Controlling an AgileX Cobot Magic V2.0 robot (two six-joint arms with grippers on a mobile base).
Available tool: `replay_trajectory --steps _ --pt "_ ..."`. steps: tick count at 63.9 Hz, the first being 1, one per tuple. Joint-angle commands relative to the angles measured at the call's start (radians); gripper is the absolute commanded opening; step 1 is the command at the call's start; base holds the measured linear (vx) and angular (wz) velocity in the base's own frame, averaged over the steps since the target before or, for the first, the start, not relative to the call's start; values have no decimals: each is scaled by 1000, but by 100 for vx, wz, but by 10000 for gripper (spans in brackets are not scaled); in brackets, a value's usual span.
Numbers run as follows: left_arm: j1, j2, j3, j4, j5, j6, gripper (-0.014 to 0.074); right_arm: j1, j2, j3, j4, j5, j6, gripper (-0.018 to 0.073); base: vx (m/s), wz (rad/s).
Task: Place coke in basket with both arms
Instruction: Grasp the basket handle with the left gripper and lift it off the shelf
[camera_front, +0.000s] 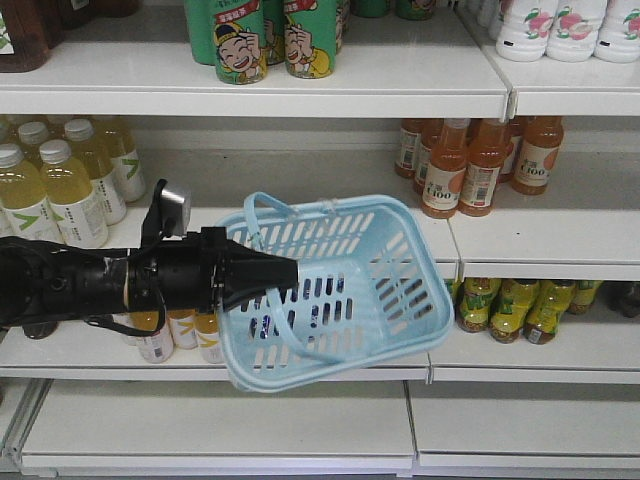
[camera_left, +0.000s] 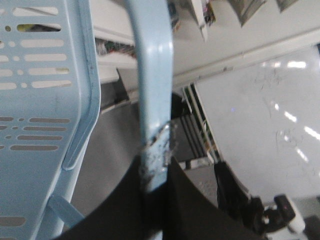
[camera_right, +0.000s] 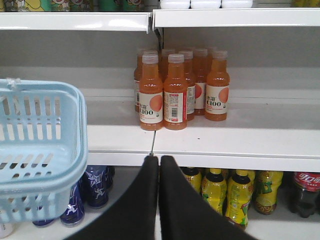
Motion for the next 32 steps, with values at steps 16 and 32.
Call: replay_trajectory --steps 16,32 --pt "-72 -87 69 184 -232 -25 -8 -3 -18 11 -3 -74 -8 -9 0 0" --pt "-90 -87 213 82 -232 75 -8 -3 -18 11 -3 -74 -8 -9 0 0"
